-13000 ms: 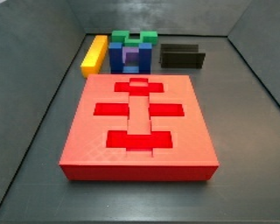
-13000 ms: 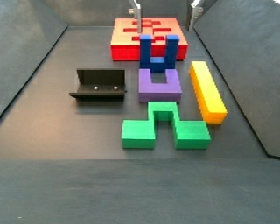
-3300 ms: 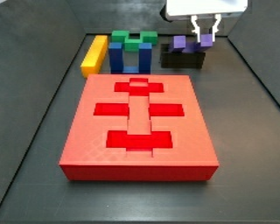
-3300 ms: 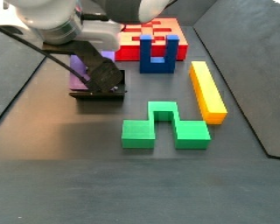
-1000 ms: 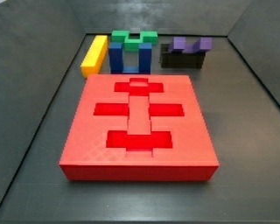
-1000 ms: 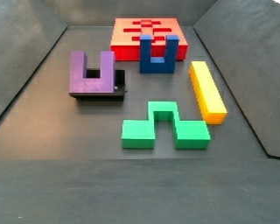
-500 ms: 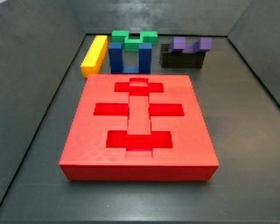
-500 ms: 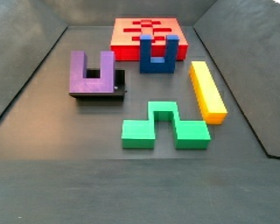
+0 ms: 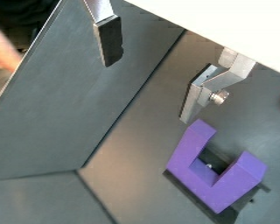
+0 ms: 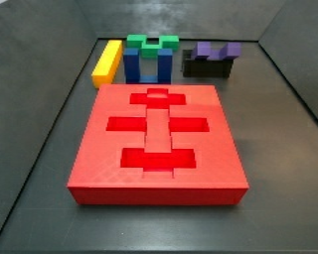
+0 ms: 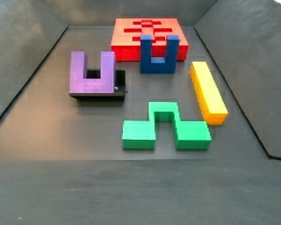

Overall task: Pick up the purple object. Move up. Place the purple object on the fixture. Regrasp the purple object. Move to above the board. Insert the purple object.
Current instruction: Regrasp the purple object.

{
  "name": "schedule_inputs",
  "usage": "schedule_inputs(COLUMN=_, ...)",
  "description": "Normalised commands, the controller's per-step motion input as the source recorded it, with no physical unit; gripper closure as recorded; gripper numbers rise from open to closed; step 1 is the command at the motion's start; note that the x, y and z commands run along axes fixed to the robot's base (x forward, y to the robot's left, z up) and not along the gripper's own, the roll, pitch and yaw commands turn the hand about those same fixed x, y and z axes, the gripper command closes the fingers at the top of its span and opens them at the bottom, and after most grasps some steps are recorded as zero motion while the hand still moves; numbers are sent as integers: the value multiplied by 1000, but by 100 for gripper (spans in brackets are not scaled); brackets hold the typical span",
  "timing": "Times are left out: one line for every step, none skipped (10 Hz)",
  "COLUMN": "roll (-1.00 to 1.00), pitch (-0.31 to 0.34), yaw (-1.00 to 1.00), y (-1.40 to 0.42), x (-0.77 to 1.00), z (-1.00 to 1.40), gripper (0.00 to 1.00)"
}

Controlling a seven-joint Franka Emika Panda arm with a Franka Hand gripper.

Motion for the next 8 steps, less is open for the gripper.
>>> schedule_inputs(roll=651, pitch=-71, yaw=246, y=-246, x=-37, z=-406, gripper=0)
schedule_inputs(roll=317, pitch=-83, yaw=191, y=-166, x=-54, z=-500, gripper=0)
schedule_inputs(roll=186, pitch=-66, yaw=223, y=-149, x=0, z=-534, gripper=0)
schedule_inputs(roll=131, pitch=-40, yaw=231, y=-111, x=0, z=-546, gripper=0)
schedule_inputs(roll=129, pitch=-17, yaw=237, y=-89, x=0, z=-457, gripper=0)
schedule_inputs(roll=200, pitch=0, yaw=220, y=-100, x=-9, z=-206, gripper=0)
schedule_inputs(roll=540, pitch=0, yaw=151, y=-226, x=26, z=0, gripper=0)
schedule_inputs(roll=451, pitch=20, yaw=20, y=-174, x=283, z=-63, gripper=0)
